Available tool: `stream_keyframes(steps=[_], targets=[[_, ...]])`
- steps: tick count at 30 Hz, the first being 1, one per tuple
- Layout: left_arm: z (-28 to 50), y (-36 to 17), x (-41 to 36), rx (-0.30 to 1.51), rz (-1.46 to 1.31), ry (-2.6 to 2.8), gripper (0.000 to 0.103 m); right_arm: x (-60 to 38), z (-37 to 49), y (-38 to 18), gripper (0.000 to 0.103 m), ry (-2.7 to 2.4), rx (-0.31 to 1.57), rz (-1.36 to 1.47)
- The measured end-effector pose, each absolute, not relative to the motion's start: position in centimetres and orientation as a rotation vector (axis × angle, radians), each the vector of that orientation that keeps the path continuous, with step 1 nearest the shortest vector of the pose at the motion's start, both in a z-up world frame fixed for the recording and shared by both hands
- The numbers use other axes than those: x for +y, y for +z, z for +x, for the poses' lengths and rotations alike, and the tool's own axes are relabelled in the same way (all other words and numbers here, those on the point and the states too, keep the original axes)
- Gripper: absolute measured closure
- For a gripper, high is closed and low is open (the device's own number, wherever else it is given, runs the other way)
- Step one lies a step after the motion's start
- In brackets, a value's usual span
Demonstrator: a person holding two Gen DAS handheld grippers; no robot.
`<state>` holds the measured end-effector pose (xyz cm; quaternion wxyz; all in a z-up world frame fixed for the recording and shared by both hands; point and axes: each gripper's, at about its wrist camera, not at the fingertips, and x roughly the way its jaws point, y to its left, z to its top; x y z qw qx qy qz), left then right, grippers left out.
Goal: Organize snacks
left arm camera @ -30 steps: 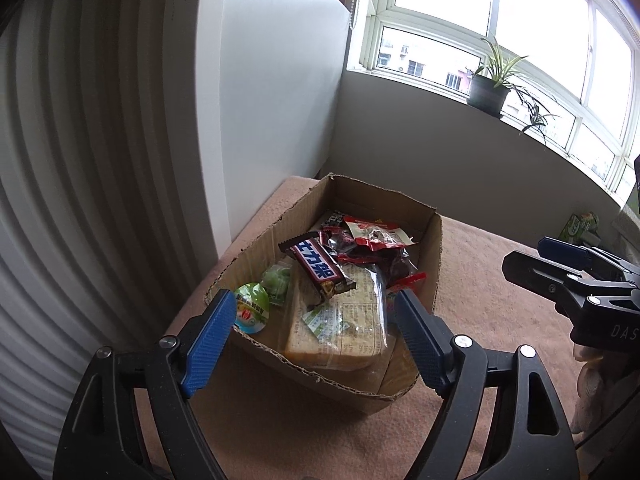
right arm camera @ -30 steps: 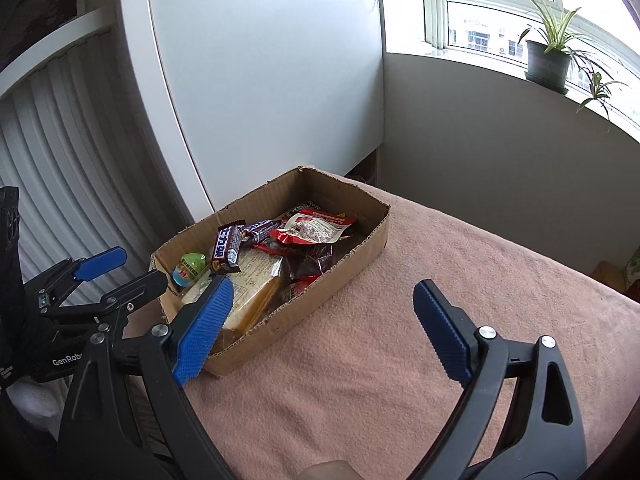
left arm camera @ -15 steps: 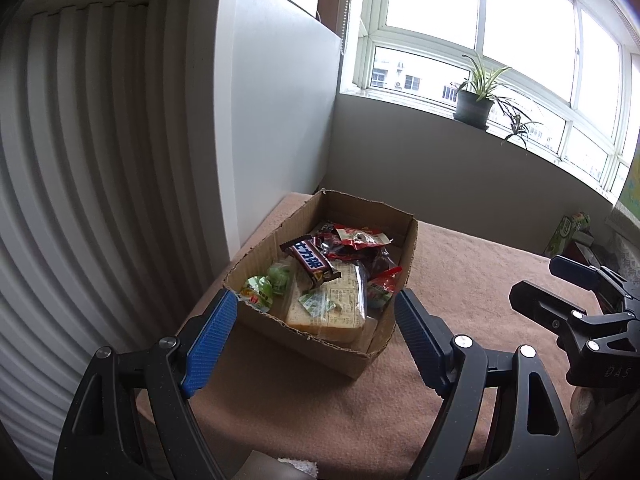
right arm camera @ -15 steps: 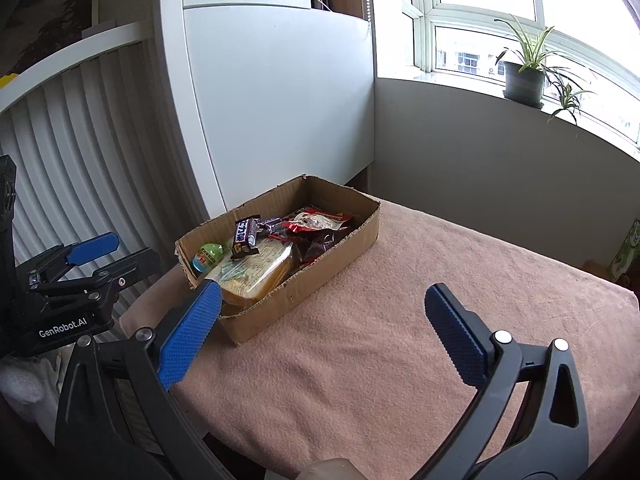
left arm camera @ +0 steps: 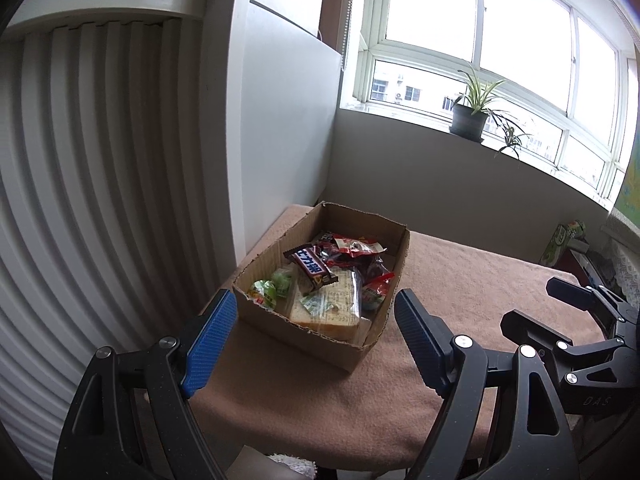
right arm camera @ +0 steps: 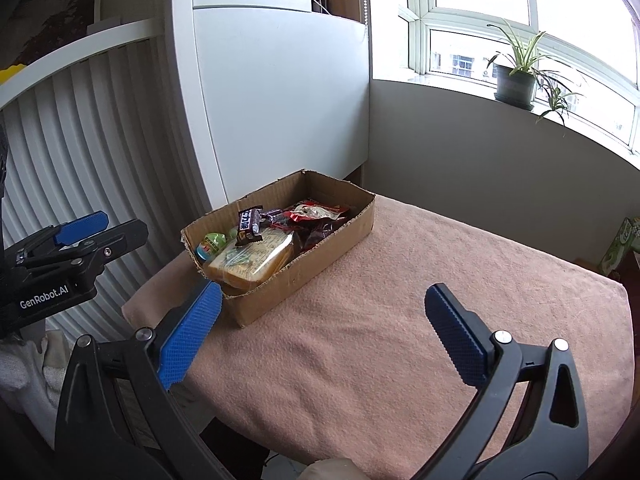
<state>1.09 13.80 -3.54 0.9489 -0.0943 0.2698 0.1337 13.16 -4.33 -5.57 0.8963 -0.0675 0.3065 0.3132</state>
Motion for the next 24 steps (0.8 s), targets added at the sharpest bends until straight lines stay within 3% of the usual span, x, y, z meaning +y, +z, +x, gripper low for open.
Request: stream_keyframes(steps=[24], targets=[[1.4, -3.4, 12.6, 0.558, -0.181, 0.263, 0.022, -5.4, 13.3, -5.4, 0.0, 0.637, 0.642, -0.111]])
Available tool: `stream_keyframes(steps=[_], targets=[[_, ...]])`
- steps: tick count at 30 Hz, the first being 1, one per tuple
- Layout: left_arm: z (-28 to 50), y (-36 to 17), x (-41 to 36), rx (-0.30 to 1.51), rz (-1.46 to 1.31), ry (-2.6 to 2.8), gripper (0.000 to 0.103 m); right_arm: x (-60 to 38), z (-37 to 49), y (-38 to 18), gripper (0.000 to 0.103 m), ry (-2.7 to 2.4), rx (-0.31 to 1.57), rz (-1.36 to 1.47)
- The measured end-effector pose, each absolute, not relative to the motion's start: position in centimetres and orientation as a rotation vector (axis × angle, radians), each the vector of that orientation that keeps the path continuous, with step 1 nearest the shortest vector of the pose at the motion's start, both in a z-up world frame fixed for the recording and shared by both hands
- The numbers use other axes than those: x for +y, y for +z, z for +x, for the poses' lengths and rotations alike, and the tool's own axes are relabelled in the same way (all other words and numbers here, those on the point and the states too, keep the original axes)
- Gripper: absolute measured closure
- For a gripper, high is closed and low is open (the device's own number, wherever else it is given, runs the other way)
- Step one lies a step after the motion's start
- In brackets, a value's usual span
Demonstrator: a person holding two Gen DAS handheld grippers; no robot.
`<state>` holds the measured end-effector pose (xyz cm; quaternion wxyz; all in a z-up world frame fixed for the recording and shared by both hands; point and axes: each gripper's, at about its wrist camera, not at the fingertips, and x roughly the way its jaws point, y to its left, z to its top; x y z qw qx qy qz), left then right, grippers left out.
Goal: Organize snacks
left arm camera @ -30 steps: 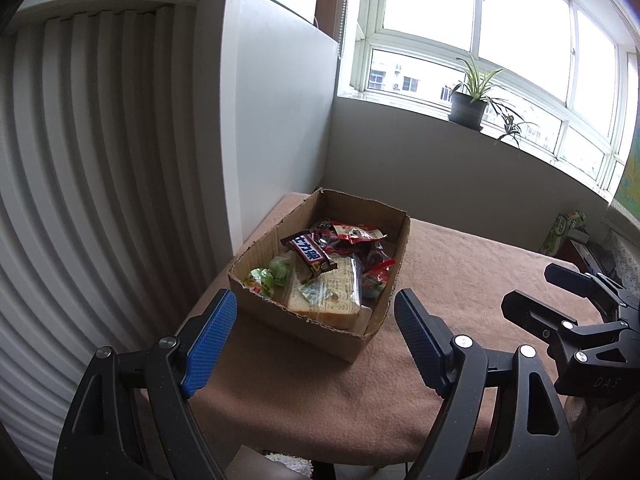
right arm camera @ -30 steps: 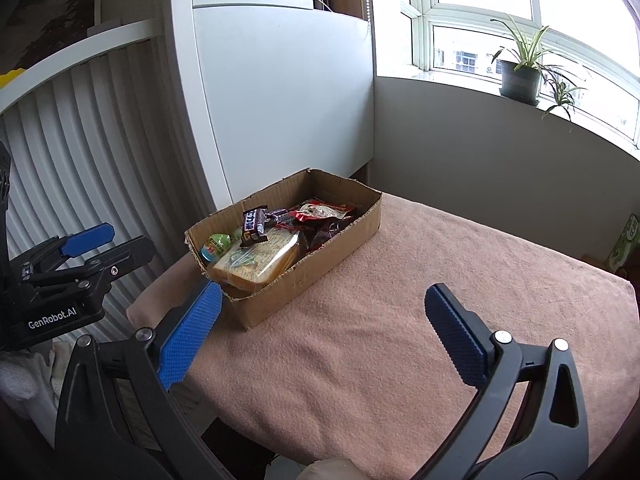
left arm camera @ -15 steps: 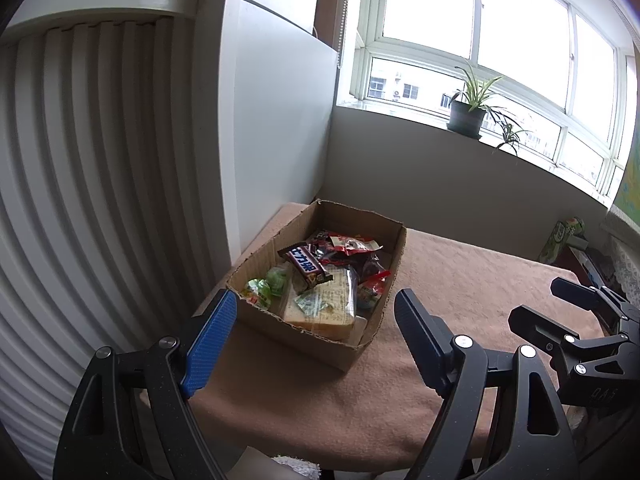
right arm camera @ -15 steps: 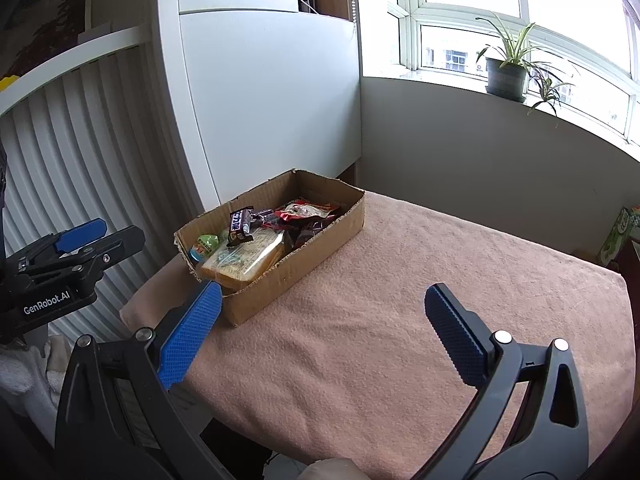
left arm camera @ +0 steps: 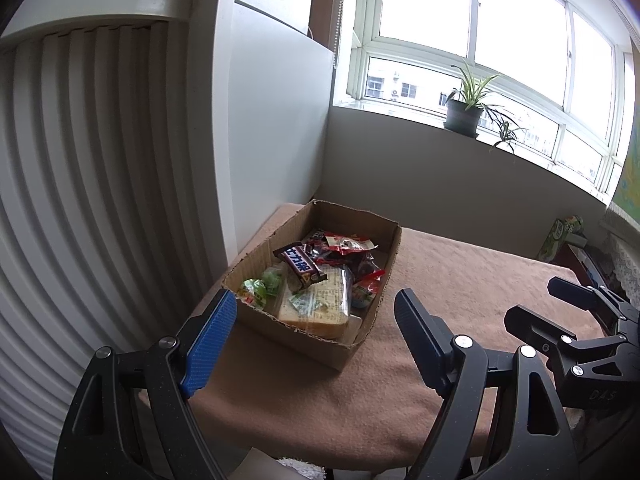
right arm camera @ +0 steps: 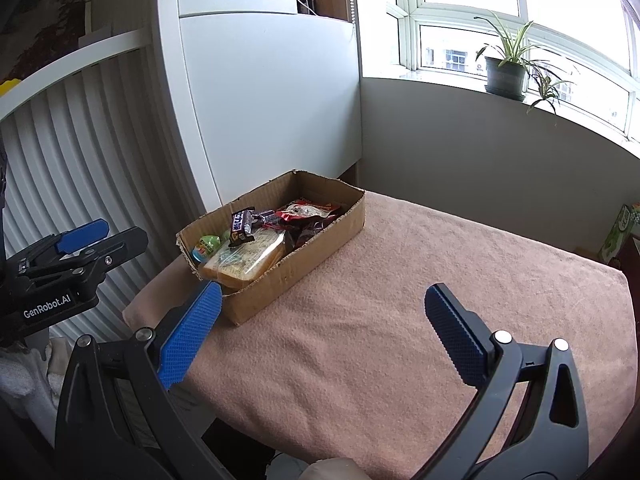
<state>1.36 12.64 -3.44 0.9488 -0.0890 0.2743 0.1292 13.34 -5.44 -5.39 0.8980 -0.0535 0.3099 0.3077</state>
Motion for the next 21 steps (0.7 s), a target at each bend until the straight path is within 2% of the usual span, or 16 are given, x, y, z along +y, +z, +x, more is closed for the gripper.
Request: stream_keyframes(steps=[21], targets=[[1.0, -3.36, 12.77, 0.552, -0.184, 0.264, 0.022, -5.41, 13.04, -5.82, 0.0, 0.636, 0.657, -0.104]])
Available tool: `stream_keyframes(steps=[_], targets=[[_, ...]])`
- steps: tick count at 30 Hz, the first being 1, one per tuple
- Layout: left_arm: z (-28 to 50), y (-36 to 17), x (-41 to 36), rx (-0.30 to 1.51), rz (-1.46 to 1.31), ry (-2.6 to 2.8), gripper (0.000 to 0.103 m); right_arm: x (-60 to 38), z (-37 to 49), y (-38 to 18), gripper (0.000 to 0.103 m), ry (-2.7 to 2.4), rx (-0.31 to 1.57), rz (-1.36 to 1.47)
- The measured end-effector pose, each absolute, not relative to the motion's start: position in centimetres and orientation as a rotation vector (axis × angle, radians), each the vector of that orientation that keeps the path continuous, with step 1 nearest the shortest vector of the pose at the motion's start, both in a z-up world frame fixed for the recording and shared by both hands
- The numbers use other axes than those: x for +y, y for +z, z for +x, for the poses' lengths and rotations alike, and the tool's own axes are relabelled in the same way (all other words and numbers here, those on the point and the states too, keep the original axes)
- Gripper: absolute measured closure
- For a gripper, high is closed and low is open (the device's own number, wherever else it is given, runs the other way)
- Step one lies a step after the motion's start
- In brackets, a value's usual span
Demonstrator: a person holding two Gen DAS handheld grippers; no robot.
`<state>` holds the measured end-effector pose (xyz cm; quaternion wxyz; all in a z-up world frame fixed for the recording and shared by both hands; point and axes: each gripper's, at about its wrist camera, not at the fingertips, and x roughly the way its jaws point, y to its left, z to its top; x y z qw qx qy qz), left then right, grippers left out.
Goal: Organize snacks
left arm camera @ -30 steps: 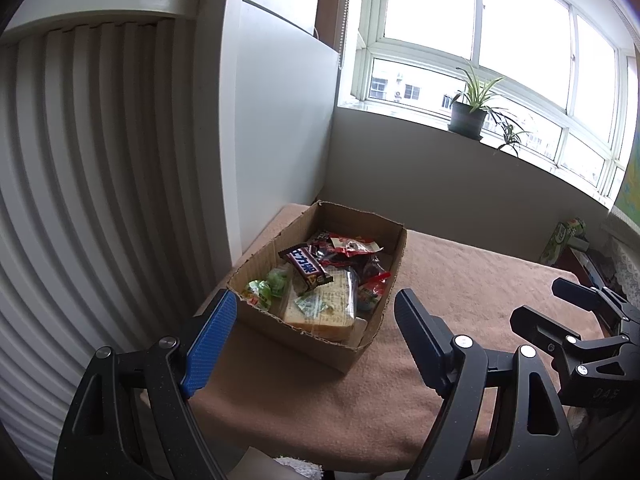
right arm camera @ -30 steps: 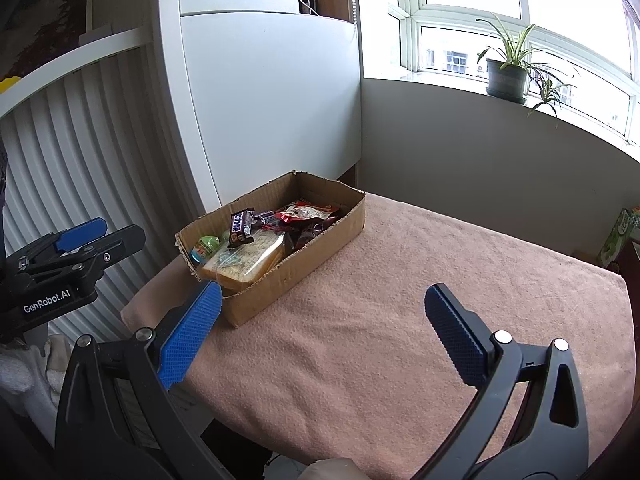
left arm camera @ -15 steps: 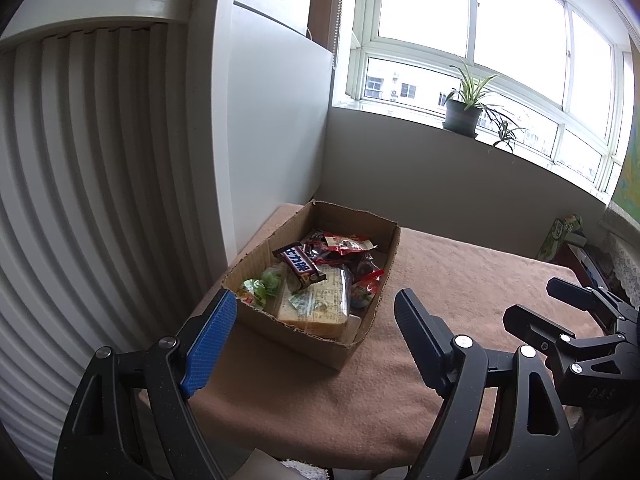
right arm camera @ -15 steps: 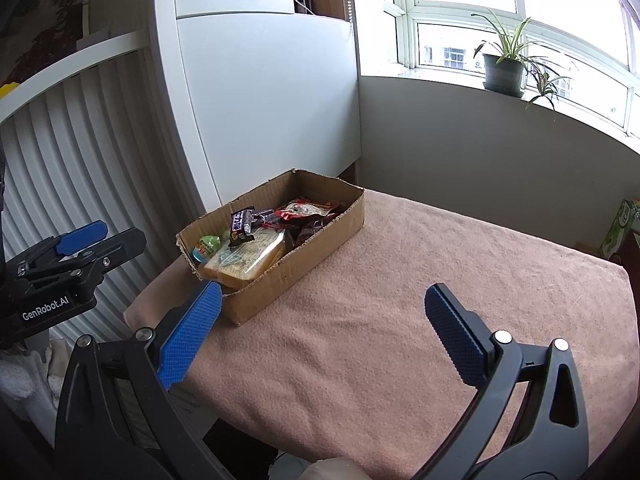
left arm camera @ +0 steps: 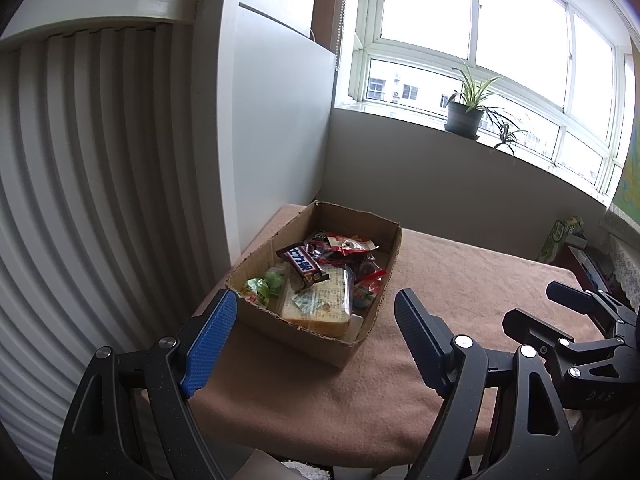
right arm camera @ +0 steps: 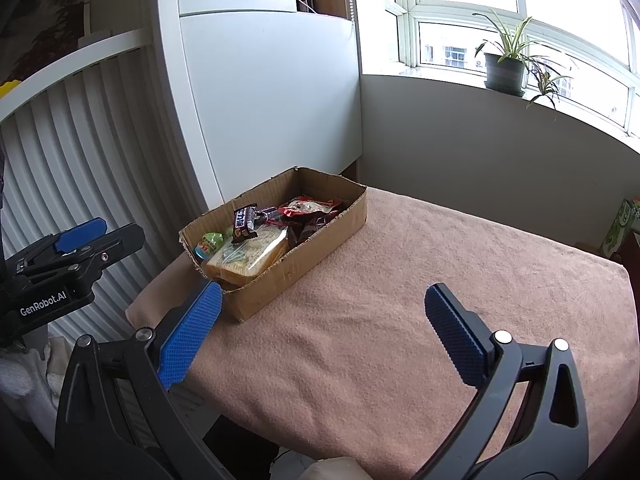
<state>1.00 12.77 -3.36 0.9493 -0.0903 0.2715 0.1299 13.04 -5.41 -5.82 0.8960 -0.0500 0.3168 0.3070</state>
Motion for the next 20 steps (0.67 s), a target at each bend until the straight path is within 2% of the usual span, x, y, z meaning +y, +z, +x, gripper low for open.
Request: stream_keyframes(steps=[20], targets=[[1.2, -3.8, 12.4, 0.567, -0.173, 0.268, 0.021, -6.1, 13.7, -6.9, 0.0, 0.61, 0.695, -0.092]])
